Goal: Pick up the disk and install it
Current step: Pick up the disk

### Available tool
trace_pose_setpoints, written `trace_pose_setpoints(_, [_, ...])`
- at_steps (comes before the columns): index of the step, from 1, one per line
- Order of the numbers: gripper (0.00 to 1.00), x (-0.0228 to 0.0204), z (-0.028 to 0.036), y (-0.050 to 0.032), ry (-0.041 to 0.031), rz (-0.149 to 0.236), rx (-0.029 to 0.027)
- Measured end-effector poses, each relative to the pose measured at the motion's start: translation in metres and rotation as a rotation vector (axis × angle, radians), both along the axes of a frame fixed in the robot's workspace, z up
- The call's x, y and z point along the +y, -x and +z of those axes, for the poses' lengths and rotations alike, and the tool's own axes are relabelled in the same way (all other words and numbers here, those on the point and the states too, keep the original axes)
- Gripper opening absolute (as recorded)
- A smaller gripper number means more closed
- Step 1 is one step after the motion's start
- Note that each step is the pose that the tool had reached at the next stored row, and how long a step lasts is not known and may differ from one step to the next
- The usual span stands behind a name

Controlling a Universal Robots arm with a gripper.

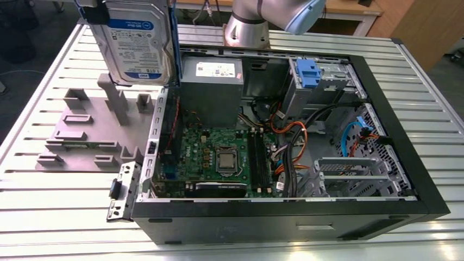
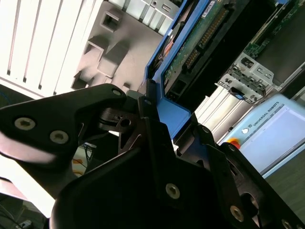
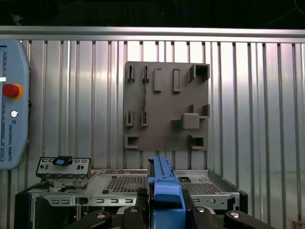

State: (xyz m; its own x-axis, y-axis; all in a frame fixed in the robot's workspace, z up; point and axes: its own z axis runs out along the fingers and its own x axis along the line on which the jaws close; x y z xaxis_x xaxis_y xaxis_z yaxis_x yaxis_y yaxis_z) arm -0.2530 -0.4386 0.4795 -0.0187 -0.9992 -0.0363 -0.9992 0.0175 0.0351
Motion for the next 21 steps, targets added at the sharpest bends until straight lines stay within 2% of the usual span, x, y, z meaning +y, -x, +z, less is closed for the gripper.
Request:
trace_pose_setpoints(13, [0.36, 0.0000, -0.0004, -0.0228, 0.0000, -0.002, -0.0001])
trace_pose_setpoints(21, [0.36, 0.0000, -0.0004, -0.0261, 0.0000, -0.002, -0.0001])
